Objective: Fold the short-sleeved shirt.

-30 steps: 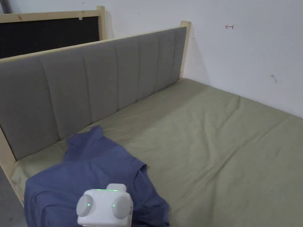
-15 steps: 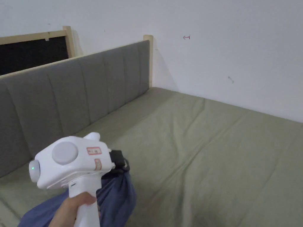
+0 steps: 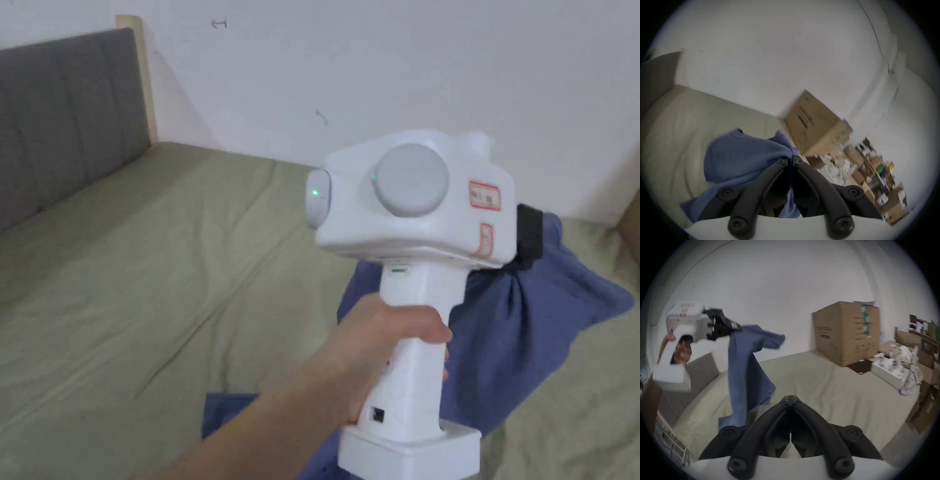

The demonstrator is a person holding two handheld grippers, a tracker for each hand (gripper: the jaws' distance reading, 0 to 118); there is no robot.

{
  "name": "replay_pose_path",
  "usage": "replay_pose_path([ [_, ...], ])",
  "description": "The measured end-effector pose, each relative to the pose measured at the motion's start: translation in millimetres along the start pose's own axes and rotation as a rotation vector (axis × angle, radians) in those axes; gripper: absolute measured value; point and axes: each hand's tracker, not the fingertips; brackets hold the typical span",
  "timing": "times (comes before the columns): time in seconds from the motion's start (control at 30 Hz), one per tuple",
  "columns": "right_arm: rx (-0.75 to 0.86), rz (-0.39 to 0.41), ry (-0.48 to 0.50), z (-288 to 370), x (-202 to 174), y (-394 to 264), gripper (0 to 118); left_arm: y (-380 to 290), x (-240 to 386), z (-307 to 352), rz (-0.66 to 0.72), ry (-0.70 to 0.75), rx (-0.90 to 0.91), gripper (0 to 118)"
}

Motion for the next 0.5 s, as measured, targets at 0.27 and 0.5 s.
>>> replay_pose_path([
  [0.27,-0.088,-0.059,-0.231,0.1,80.5,-15.7,0,-210.7,10.6,-195.9,0.000,0.065,-0.689,2],
  [0.5,-0.144,-0.075,-0.263,-7.0,98.7,-31.6,0,-250.8,11.7,-229.8,-0.038,0.088,-0.745,17],
])
